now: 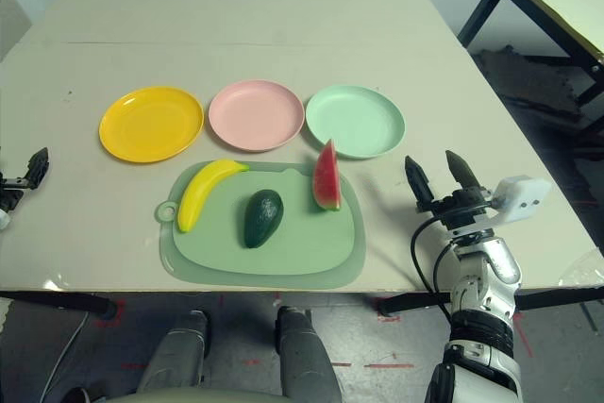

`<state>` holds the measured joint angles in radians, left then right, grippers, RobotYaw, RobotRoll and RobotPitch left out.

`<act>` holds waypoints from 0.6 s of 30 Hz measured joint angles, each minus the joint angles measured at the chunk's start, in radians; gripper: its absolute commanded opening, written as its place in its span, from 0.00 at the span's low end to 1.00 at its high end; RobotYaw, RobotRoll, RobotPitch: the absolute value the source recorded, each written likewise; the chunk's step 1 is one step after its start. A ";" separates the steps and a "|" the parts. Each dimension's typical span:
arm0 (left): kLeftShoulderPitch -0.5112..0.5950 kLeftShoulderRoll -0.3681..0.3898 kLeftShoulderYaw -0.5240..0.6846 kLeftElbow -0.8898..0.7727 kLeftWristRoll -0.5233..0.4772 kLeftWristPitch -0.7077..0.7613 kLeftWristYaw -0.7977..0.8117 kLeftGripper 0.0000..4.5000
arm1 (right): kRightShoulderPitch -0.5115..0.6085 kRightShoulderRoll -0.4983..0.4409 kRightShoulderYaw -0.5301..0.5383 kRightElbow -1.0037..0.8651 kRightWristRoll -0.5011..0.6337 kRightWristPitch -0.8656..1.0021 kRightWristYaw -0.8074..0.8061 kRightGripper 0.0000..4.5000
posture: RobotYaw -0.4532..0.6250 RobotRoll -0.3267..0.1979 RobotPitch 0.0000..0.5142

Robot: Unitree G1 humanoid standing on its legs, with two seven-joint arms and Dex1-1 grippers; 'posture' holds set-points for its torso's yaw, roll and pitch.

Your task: Place the fruits into color-matched plates.

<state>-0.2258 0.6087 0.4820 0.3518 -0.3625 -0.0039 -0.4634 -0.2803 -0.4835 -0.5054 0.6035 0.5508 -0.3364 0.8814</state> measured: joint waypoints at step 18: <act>0.033 -0.032 -0.011 -0.045 0.002 0.006 -0.006 1.00 | -0.017 -0.065 -0.003 0.011 0.004 0.049 0.030 0.99 | 0.42 0.62 0.40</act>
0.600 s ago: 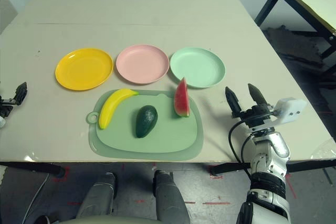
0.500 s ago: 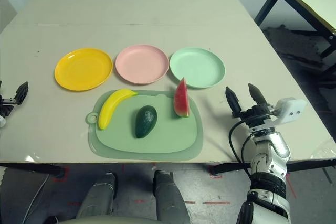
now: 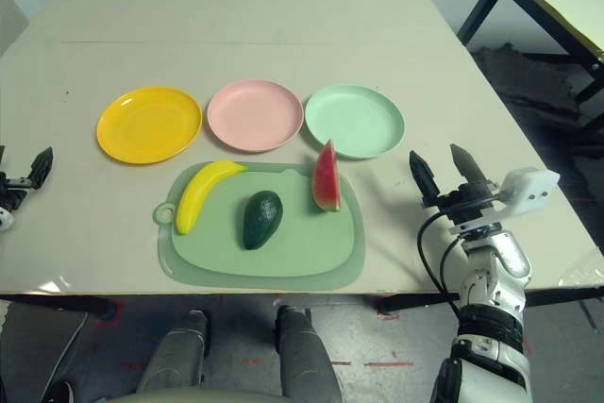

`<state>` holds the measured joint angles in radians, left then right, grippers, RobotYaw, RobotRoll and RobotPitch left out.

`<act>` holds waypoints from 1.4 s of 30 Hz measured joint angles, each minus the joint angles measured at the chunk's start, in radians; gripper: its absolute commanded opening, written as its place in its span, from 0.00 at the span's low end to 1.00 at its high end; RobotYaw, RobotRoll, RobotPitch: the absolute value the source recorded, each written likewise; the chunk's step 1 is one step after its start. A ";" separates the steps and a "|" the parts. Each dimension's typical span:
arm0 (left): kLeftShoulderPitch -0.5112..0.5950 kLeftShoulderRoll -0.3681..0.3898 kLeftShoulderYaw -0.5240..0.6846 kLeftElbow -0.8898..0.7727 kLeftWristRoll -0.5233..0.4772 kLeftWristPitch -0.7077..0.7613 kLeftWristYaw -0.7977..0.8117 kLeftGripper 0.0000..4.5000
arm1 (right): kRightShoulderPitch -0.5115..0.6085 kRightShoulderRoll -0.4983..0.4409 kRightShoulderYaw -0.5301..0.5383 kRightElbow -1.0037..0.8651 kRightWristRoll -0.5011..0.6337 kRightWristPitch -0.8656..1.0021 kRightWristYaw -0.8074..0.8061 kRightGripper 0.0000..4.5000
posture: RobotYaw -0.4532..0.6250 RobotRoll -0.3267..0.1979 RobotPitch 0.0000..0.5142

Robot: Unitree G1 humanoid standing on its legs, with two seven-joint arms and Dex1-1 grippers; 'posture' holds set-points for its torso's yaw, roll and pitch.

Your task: Place the fruits into color-matched plates.

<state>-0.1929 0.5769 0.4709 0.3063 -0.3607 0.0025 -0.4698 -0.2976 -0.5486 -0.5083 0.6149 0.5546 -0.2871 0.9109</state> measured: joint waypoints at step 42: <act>-0.166 0.235 -0.364 -0.128 -0.160 -0.004 -1.129 1.00 | -0.829 -0.273 0.938 0.014 -0.640 -0.672 0.576 0.99 | 0.34 0.62 0.35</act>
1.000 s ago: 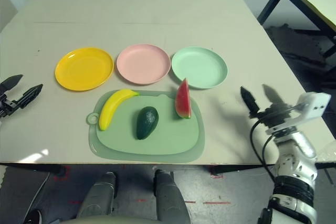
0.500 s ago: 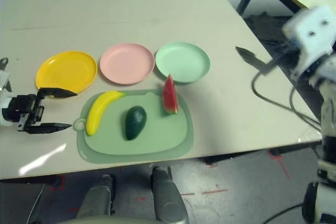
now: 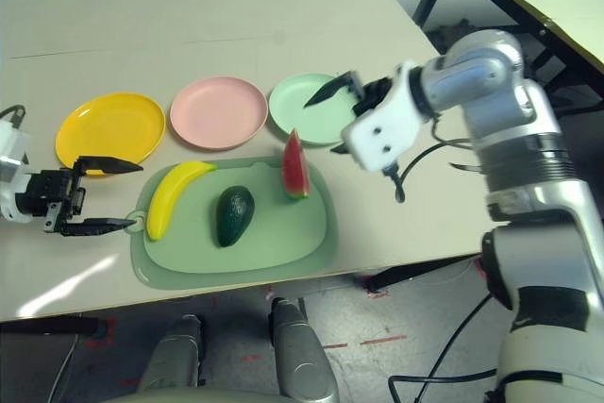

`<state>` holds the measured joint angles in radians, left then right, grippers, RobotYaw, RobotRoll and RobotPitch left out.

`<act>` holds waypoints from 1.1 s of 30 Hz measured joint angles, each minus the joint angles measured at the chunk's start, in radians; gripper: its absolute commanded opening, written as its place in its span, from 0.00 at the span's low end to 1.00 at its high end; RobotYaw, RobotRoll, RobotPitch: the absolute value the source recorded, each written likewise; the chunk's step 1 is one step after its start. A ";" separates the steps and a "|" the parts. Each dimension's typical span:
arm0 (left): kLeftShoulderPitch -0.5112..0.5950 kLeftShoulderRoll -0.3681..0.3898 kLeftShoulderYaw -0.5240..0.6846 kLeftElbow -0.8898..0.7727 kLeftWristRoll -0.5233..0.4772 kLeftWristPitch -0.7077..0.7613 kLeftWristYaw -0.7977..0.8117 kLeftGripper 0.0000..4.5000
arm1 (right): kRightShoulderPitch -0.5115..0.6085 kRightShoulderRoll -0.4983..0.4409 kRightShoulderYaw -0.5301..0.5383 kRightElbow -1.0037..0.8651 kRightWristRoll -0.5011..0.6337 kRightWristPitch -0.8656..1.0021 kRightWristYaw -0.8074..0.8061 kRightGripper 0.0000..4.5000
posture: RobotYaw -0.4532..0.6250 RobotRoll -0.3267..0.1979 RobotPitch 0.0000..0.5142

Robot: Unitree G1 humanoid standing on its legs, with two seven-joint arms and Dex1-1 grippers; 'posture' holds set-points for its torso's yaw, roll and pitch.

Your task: Place the fruits into color-matched plates.

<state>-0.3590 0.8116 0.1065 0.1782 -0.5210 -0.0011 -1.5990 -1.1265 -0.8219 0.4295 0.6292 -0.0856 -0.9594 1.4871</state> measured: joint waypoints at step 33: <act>0.031 0.002 -0.015 -0.074 0.016 0.008 0.053 1.00 | -0.126 0.207 0.178 0.398 -0.395 -0.251 -0.272 0.99 | 0.39 0.62 0.42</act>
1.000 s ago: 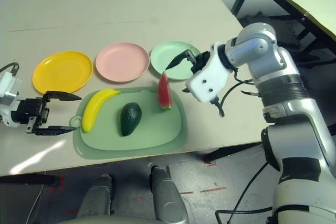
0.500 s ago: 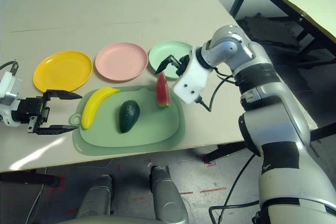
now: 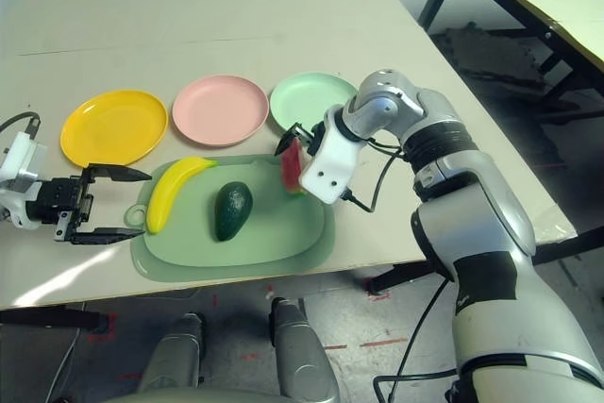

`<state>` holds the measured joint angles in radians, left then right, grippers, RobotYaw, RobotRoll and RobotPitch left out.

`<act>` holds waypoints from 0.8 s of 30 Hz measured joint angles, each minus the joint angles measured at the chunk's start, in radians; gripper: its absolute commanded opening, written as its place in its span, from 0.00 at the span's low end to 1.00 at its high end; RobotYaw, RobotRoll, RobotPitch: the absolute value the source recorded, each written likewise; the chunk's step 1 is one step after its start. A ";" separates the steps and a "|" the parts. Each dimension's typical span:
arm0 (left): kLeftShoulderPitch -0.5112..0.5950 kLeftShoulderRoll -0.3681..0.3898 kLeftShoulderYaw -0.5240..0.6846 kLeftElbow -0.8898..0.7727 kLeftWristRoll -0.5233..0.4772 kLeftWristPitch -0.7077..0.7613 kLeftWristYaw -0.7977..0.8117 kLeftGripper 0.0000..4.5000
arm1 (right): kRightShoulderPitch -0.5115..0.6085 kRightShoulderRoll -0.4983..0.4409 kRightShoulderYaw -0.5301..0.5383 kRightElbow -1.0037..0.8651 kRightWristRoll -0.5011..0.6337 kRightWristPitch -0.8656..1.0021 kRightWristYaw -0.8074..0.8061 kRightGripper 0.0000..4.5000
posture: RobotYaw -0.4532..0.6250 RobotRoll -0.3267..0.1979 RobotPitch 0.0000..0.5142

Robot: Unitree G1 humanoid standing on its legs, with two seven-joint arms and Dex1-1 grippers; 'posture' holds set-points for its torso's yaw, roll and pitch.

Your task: Place the fruits into color-matched plates.

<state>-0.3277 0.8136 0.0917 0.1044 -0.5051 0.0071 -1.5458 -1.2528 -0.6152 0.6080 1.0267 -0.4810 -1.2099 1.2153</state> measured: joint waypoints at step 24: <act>0.009 -0.002 -0.017 -0.002 0.026 -0.024 0.013 1.00 | 0.042 -0.026 -0.009 -0.076 0.171 0.134 0.169 0.44 | 0.39 0.62 0.38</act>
<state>-0.3191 0.8118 0.0743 0.1019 -0.4794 -0.0174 -1.5331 -1.2105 -0.6416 0.5989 0.9507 -0.3103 -1.0757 1.3843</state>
